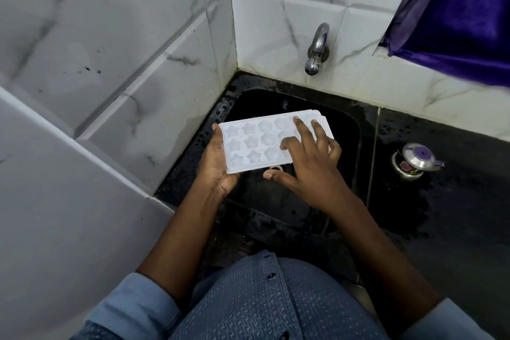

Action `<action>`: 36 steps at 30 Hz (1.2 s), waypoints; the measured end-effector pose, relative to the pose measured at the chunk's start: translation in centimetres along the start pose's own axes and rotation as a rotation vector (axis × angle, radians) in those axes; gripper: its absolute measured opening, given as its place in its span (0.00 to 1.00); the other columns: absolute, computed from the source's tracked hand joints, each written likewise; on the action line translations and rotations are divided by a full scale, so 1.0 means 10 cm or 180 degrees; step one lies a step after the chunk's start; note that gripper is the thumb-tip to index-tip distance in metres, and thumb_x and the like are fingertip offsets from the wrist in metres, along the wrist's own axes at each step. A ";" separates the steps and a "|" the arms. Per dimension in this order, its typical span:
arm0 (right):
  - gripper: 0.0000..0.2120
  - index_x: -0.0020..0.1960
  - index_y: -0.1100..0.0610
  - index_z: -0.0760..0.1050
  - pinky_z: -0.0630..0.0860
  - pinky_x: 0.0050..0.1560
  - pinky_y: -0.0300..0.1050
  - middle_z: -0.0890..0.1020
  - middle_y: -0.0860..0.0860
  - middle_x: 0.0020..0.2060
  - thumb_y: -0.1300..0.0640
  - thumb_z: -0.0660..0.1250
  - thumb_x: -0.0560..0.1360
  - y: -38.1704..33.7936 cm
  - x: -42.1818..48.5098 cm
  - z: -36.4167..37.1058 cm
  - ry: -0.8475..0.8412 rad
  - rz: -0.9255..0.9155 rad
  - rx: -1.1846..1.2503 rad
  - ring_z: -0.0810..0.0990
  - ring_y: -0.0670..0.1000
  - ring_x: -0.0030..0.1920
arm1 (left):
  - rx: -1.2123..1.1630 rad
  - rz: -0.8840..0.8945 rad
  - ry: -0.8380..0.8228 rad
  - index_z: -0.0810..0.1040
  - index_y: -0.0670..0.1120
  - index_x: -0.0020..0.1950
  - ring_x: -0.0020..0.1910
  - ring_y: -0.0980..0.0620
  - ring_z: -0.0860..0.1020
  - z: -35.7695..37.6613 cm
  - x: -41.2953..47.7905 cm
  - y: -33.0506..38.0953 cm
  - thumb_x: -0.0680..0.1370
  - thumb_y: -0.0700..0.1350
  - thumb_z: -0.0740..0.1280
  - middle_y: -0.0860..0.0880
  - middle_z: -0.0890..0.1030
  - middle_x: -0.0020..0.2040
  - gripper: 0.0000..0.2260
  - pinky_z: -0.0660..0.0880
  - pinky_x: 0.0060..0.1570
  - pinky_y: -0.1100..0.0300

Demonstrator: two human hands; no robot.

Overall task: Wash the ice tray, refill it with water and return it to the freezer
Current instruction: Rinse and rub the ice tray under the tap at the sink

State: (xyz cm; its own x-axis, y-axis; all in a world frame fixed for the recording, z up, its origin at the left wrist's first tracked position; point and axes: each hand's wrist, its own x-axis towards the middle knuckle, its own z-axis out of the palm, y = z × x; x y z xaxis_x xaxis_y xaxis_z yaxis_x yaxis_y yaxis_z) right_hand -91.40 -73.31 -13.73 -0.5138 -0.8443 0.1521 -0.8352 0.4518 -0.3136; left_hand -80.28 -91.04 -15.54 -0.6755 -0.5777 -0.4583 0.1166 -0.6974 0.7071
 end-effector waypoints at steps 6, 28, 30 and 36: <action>0.26 0.65 0.42 0.74 0.50 0.75 0.69 0.51 0.53 0.85 0.26 0.56 0.77 -0.08 0.02 0.06 -0.0129 -0.0211 -0.0150 0.43 0.63 0.84 | -0.0011 -0.0044 -0.0037 0.76 0.40 0.75 0.63 0.37 0.84 0.02 0.01 0.00 0.86 0.68 0.51 0.37 0.83 0.67 0.35 0.83 0.56 0.43; 0.16 0.60 0.44 0.80 0.43 0.76 0.64 0.52 0.51 0.86 0.36 0.68 0.78 -0.07 0.04 0.04 -0.0219 -0.0153 0.0071 0.41 0.61 0.84 | 0.0054 -0.0054 -0.0146 0.75 0.40 0.76 0.67 0.35 0.81 0.00 0.00 -0.06 0.85 0.68 0.52 0.36 0.82 0.68 0.36 0.79 0.65 0.37; 0.21 0.60 0.43 0.79 0.44 0.76 0.66 0.52 0.51 0.86 0.31 0.64 0.76 -0.07 0.03 0.05 -0.0237 -0.0139 0.0095 0.41 0.61 0.84 | 0.0035 -0.0056 -0.0109 0.75 0.40 0.76 0.67 0.35 0.81 0.00 0.00 -0.06 0.85 0.68 0.52 0.37 0.82 0.69 0.36 0.79 0.65 0.37; 0.23 0.61 0.44 0.80 0.45 0.75 0.65 0.55 0.51 0.85 0.30 0.62 0.77 -0.09 0.02 0.08 -0.0118 -0.0122 0.0160 0.43 0.60 0.84 | 0.0050 -0.0048 -0.0097 0.76 0.41 0.75 0.65 0.36 0.82 0.03 -0.01 -0.02 0.85 0.68 0.52 0.37 0.83 0.68 0.36 0.83 0.57 0.42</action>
State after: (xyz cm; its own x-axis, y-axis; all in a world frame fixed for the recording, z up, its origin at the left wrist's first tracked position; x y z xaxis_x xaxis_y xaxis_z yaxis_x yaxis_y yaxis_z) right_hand -90.59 -74.08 -14.17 -0.4733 -0.8712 0.1304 -0.8427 0.4046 -0.3551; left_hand -80.44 -90.79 -15.48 -0.6990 -0.5538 -0.4525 0.0949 -0.6990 0.7088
